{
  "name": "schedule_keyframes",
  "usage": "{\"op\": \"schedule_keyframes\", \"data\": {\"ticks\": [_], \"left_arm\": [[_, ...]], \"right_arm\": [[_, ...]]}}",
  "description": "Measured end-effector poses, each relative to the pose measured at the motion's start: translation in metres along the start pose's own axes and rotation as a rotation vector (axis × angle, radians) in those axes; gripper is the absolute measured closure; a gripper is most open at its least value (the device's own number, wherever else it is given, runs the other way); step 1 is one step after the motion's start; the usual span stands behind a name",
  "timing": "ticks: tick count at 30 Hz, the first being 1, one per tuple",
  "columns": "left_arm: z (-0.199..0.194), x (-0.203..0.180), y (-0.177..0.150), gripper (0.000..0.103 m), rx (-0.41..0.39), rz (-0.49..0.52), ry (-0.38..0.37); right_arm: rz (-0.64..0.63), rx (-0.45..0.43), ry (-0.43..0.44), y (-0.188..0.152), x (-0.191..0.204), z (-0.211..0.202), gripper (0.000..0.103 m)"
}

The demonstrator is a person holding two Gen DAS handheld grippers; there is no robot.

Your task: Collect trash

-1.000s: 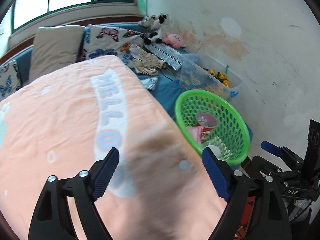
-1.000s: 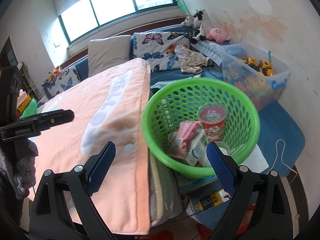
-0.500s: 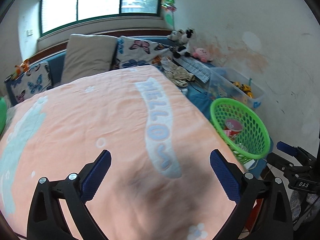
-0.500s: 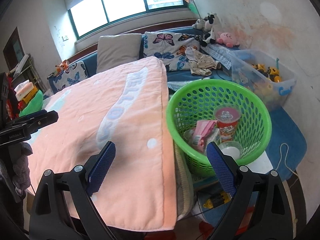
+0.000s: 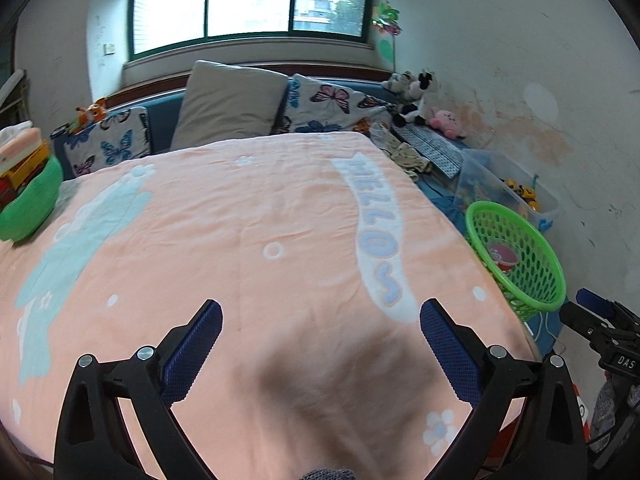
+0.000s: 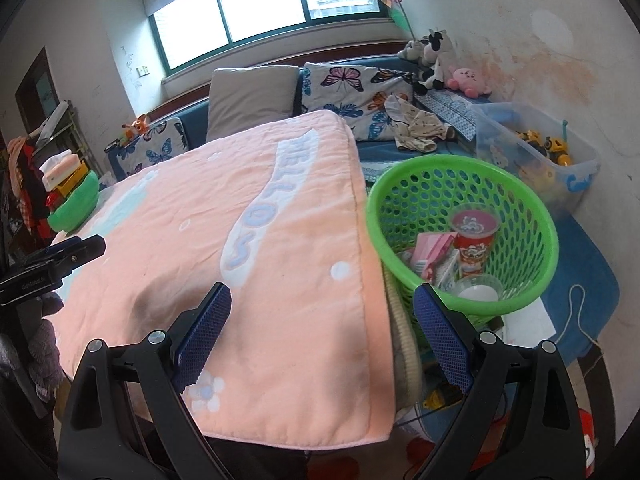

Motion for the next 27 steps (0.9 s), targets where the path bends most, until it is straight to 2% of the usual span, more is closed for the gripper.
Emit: {"op": "schedule_keyframes", "data": {"ticks": [12,21,27], "left_arm": [[-0.012,0.018,-0.015,0.007,-0.013,-0.024,0.061],[-0.012,0.012,-0.022,0.007,-0.006,-0.011,0.079],[-0.01,0.01,-0.025,0.007,-0.003,0.002,0.118]], "right_arm": [[-0.016,0.003,0.032,-0.007,0.018,-0.001,0.01],[-0.025,-0.007,0.012,-0.009,0.018,-0.002,0.008],[-0.042,-0.01,-0.003,-0.01,0.019,-0.002,0.008]]}}
Point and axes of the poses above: each gripper's, at about its wrist camera, not at the fingertips, and z roughly the way its jaws point, x to its left, y to its top, the point moved 9 cm from there along z, roughly the way its jaws point, and after that the axes turned 1 degree about x, right-handed, at the moved point
